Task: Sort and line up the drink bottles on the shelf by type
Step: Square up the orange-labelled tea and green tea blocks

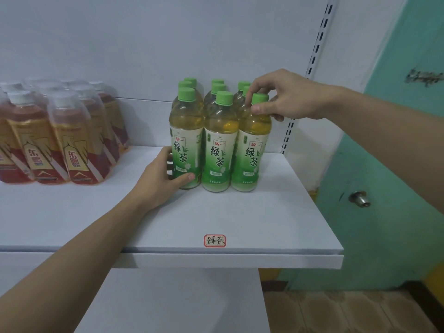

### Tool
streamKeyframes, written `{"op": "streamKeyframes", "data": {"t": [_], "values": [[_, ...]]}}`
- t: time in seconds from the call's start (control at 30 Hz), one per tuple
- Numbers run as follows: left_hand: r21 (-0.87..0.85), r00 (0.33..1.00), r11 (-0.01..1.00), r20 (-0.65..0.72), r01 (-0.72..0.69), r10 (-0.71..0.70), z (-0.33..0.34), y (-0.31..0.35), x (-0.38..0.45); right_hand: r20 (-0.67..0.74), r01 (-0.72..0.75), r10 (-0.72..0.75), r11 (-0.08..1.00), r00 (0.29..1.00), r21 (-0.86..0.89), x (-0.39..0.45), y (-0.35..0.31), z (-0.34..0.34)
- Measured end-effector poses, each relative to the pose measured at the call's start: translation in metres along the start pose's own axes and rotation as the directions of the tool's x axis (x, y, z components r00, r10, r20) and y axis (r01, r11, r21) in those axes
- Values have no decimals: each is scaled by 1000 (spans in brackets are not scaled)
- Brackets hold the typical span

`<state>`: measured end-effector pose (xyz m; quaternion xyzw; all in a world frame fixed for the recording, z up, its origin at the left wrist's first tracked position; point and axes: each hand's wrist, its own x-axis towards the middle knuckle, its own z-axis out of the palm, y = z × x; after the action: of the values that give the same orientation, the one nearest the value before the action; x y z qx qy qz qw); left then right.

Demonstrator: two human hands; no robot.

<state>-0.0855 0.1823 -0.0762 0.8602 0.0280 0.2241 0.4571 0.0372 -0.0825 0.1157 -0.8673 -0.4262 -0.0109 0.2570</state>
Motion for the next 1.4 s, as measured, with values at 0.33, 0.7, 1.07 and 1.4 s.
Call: {"op": "streamKeyframes", "data": {"t": [0.33,0.7,1.07,1.4], "values": [[-10,1000,1000,4,8,-8,0,2,-2,-169,-16,38,991,985,129,-9,7,15],[0,999,999,13,-34,34,-1,0,-1,-585,-22,159,972,795,234,-70,6,162],[-5,1000,1000,-3,-11,11,-1,0,-2,-236,-309,270,940,933,-146,-42,1,190],[-9,1000,1000,-7,9,-9,0,1,-1,-321,-197,161,977,933,-82,-53,11,184]]}}
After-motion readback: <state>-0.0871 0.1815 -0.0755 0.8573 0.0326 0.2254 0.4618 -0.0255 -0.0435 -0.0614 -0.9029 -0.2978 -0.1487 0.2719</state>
